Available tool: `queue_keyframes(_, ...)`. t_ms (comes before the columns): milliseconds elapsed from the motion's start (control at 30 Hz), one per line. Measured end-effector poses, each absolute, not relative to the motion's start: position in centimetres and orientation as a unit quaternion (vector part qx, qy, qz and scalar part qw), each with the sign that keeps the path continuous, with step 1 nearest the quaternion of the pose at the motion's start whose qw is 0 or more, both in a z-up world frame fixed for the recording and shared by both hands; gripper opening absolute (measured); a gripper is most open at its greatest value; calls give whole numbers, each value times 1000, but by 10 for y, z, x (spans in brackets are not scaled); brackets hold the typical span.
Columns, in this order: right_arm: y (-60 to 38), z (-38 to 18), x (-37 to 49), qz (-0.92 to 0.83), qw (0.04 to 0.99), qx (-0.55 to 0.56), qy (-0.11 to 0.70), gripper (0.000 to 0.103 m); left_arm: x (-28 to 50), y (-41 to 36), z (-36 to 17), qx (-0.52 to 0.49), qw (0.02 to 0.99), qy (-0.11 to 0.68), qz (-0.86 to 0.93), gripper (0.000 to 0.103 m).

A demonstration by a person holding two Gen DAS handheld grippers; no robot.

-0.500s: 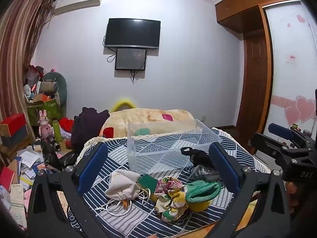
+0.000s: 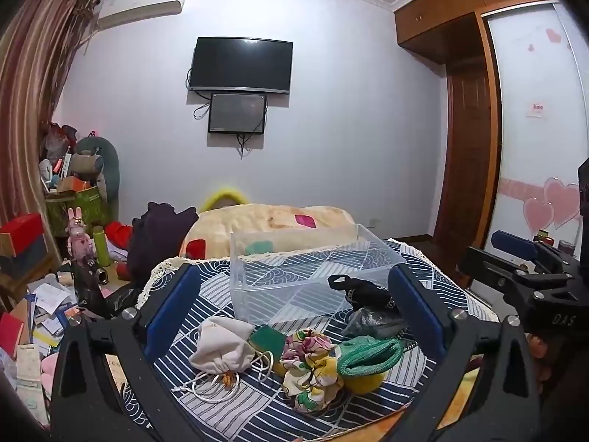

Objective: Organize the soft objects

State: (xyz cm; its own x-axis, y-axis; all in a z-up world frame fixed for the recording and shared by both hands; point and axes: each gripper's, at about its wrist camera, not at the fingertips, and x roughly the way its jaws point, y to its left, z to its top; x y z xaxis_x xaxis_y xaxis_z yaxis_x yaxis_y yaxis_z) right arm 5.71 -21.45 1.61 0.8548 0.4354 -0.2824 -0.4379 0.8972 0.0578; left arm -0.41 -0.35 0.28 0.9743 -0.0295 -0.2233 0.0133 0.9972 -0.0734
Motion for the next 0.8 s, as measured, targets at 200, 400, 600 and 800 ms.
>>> queue_keyframes(200,-217,16,55,228,963,-5,146,103,-6,-7,3,-33,993,111,-15,103)
queue_keyframes(400,-217,15,54,227,963,-3,147,103,-5,-7,1,-30,993,113,-11,103)
queue_keyframes(600,-216,15,52,229,962,-2,148,103,-3,-8,0,-29,993,114,-11,103)
queue_keyframes(800,-215,16,52,230,962,1,148,103,-5,-8,2,-30,993,113,-12,103)
